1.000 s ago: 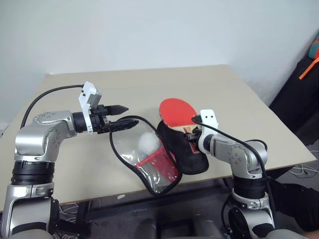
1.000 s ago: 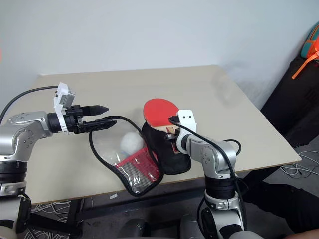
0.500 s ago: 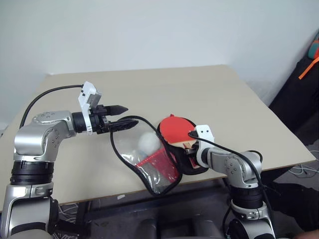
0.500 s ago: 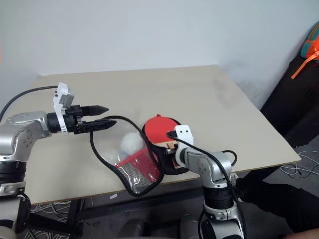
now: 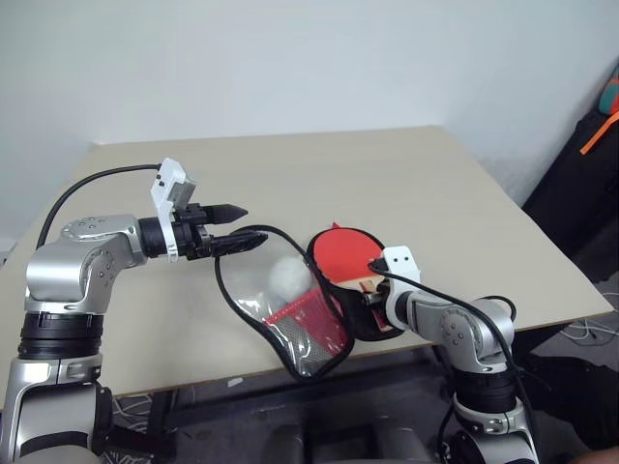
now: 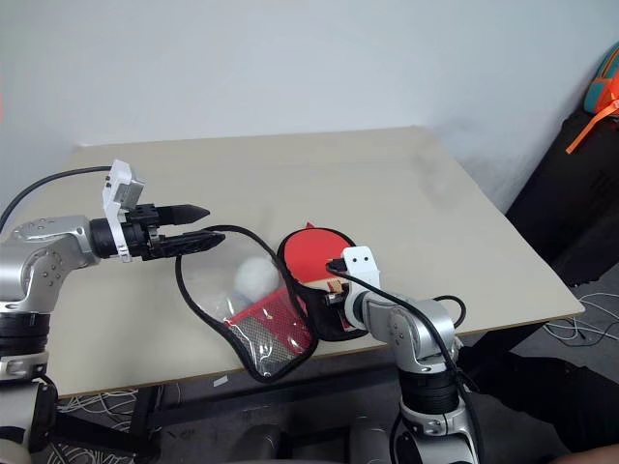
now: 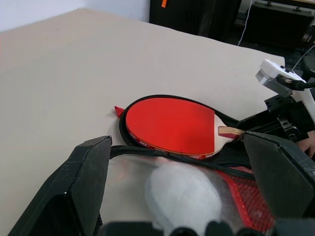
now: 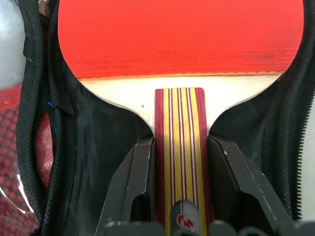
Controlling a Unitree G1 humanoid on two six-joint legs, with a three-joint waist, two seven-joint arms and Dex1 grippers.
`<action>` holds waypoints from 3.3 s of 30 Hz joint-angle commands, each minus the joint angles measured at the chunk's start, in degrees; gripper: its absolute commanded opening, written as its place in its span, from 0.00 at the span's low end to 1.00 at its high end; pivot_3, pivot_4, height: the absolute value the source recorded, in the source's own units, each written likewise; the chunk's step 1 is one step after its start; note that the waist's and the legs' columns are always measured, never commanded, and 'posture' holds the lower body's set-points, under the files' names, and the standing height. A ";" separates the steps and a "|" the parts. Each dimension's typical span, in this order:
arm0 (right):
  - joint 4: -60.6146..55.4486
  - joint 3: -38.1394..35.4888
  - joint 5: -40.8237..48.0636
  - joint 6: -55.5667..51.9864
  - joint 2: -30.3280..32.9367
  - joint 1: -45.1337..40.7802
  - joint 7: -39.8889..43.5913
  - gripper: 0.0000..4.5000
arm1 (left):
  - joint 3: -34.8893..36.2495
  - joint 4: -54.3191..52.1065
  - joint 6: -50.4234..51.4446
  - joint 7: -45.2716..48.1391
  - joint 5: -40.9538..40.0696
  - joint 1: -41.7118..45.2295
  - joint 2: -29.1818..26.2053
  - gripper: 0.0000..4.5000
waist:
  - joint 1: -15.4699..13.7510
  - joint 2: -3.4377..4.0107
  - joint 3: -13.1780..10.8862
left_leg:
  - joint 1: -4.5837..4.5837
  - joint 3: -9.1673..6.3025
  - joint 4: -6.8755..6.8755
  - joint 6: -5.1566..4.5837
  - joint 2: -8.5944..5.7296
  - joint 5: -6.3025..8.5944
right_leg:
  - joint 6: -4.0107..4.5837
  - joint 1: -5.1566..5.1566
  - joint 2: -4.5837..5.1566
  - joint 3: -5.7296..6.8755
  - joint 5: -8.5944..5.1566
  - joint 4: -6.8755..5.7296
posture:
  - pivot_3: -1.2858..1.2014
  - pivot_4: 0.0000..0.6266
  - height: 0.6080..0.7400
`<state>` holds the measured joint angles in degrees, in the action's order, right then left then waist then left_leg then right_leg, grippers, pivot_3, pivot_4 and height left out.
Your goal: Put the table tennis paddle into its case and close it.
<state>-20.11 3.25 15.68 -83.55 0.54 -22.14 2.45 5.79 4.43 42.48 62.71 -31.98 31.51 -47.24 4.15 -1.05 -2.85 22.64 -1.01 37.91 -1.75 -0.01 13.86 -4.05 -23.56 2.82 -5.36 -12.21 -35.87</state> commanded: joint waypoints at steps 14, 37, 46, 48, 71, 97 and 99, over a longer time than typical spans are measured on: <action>0.21 -0.67 0.33 2.35 1.14 -3.64 2.16 0.62 | 1.02 -1.29 0.12 -0.15 -0.21 0.04 -0.70 1.00 | 0.06 0.01 0.00 | 0.00 0.02 0.00 0.00 0.02 0.00 | -0.02 -0.01 0.00 -0.01 -0.01 0.00 | 0.52 0.00 1.00; 8.84 -15.73 12.46 16.20 33.33 -13.91 26.20 1.00 | 14.50 4.42 0.82 -1.65 -1.84 -11.06 -6.86 0.41 | 0.06 0.06 -0.04 | -0.01 0.17 -0.07 -0.01 0.07 0.01 | -0.02 -0.05 -0.01 -0.09 -0.04 0.09 | 0.52 0.00 1.00; 9.74 -14.68 13.13 16.99 31.68 -15.37 25.68 1.00 | 6.45 -6.53 5.92 -6.11 -4.87 -13.20 5.09 0.25 | -0.94 -0.01 -0.02 | 0.00 0.16 0.08 -0.06 0.00 -0.02 | -0.04 0.08 0.16 -0.07 -0.02 0.10 | 0.52 0.00 1.00; 9.98 -14.05 12.80 17.31 31.25 -15.01 25.20 1.00 | 5.00 -8.17 7.37 -8.02 -6.14 -11.58 9.00 0.25 | -1.16 -0.01 -0.02 | -0.01 0.16 0.08 -0.06 -0.01 -0.02 | 0.01 0.09 0.12 -0.07 0.02 0.09 | 0.52 0.00 1.00; 1.69 -14.53 18.32 27.22 45.56 -5.04 43.29 1.00 | -12.62 -19.57 16.01 -15.31 -7.58 -12.08 19.92 0.25 | -1.18 0.08 -0.02 | -0.04 0.17 0.13 -0.09 -0.01 -0.02 | -0.03 0.13 -0.02 -0.15 -0.02 0.08 | 0.52 0.00 1.00; -7.09 -9.54 29.44 18.75 30.54 -3.99 32.16 1.00 | -5.62 -13.97 36.91 -34.67 -11.60 -15.29 31.95 1.00 | -1.61 0.13 0.08 | -0.08 0.08 0.26 -0.08 -0.08 -0.02 | -0.03 0.26 0.04 -0.10 -0.02 0.08 | 0.52 0.00 1.00; -8.03 -9.38 30.40 17.65 28.70 -3.58 29.92 1.00 | -4.30 -13.34 38.89 -36.05 -12.04 -14.72 33.73 1.00 | -1.65 0.17 0.13 | -0.08 0.06 0.26 -0.08 -0.11 -0.02 | -0.03 0.29 0.05 -0.10 -0.02 0.09 | 0.52 0.00 1.00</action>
<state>-25.60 -4.40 44.24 -65.40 29.63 -25.11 34.07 1.74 -10.41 79.69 28.78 -44.35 16.47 -14.43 2.50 -0.88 -2.71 22.57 -0.97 38.19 -1.83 -0.13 13.83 -4.08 -23.27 2.87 -5.45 -12.23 -35.79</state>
